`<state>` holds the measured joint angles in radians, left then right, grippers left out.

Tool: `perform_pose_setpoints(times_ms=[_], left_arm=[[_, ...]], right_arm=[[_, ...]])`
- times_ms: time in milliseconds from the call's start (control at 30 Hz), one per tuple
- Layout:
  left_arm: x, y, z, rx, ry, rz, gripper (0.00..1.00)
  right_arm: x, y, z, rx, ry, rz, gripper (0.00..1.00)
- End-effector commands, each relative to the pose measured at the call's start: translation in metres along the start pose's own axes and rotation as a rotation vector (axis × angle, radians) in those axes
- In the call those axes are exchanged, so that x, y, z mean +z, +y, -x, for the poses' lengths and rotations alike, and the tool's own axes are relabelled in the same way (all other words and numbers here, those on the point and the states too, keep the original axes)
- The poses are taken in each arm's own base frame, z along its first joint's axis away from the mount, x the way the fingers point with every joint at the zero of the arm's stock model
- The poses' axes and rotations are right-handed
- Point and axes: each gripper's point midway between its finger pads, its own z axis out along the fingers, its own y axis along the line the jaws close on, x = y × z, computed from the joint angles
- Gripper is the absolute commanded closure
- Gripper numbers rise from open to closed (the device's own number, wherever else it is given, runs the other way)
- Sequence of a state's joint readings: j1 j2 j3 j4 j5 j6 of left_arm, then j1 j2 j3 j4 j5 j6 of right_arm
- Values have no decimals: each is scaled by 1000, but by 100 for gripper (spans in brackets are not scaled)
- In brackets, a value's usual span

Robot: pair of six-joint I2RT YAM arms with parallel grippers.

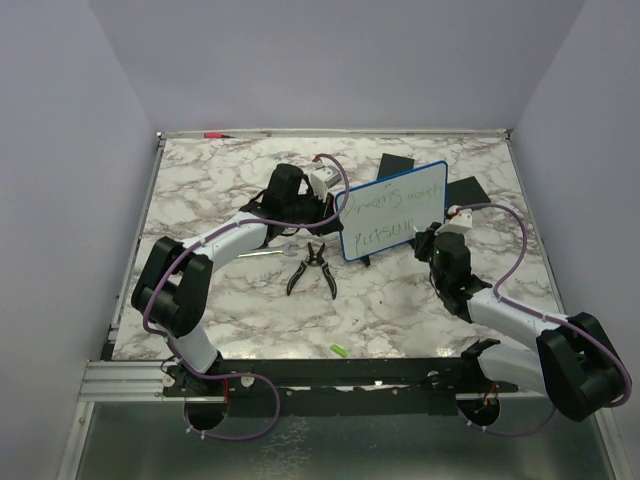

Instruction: Write a sentence on the whiteboard

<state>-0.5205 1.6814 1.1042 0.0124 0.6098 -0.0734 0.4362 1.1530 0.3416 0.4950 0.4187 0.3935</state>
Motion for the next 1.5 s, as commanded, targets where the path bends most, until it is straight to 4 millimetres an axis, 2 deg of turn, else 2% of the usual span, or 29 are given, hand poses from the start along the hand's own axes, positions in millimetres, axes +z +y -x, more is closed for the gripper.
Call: perform_pose_setpoints(times_ms=[0,200,433,833,1133,1467], left_arm=[[4,8,-15,1,53,36,100],[3,8,-15,2,52,38,100],[4,8,-16,2,54,38,100],[3,8,-15,3,53,38,100],[3,8,-16,3,54,39,100],[4,8,-16,2,54,39,100]], right_arm=[[0,-11,-10,-2,25,-43,99],[-1,-11,-9,-2,27,-44,99],[-10,-17,13,-10,-29,-74,99],[2,-25,33,16,-52,-66,99],[10,-11,36,20,-54,3,99],[14,-4,42,13,-69,31,99]])
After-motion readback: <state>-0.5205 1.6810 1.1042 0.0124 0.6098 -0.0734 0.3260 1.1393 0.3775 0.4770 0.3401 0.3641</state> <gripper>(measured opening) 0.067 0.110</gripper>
